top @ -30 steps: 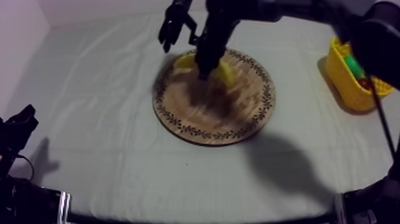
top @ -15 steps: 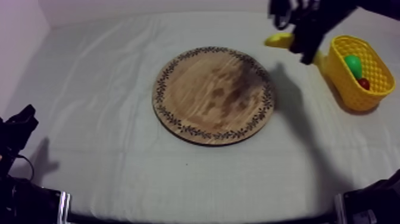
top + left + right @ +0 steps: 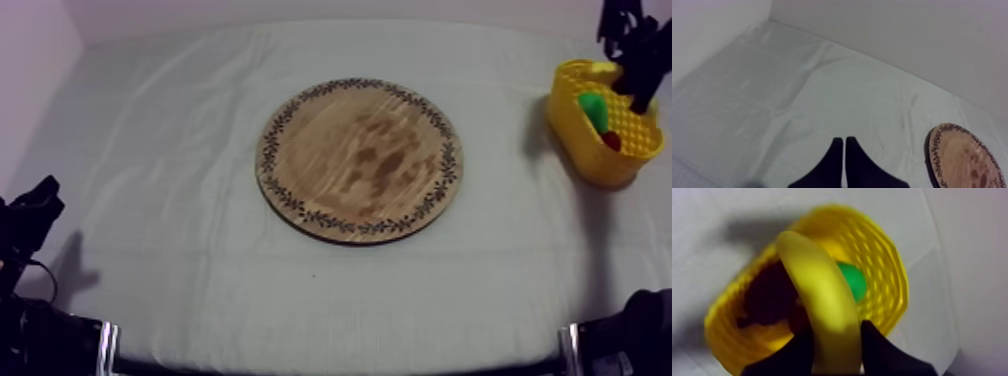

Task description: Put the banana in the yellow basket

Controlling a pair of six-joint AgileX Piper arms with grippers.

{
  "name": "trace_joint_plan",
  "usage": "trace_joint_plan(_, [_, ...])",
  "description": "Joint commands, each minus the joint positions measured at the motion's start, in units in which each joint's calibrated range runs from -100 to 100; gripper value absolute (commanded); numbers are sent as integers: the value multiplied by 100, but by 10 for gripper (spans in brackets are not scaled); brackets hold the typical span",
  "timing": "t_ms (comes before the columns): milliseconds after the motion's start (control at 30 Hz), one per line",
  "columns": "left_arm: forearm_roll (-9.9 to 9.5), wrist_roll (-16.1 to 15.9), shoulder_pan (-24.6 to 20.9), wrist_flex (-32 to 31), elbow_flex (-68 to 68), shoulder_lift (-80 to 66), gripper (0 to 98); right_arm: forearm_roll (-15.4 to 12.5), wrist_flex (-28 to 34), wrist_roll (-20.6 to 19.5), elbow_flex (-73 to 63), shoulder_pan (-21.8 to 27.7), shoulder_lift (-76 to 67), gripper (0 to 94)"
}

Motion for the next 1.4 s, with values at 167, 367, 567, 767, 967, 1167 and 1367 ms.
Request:
trace_joint_plan(167, [2, 0, -1, 1, 4, 3, 1, 5, -74, 13, -278, 278, 554, 299])
trace_joint_plan(367, [2, 0, -1, 1, 4, 3, 1, 112, -486, -188, -193, 150, 899, 397])
trace_joint_plan(567, [2, 0, -1, 1, 4, 3, 1, -34, -756, -185, -147, 203, 905, 548])
trace_joint_plan(767, [2, 0, -1, 1, 4, 3, 1, -331, -934, -328, -150, 313, 583, 283])
trace_joint_plan(967, [2, 0, -1, 1, 4, 3, 1, -877, -1431, -295, 715, 450, -388, 47])
trace_joint_plan(1167, [2, 0, -1, 1, 4, 3, 1, -1616, -1647, 43, 2269, 627, -2015, 13])
trace_joint_plan(1367, [2, 0, -1, 1, 4, 3, 1, -1936, -1633, -89, 4007, 671, -3940, 9])
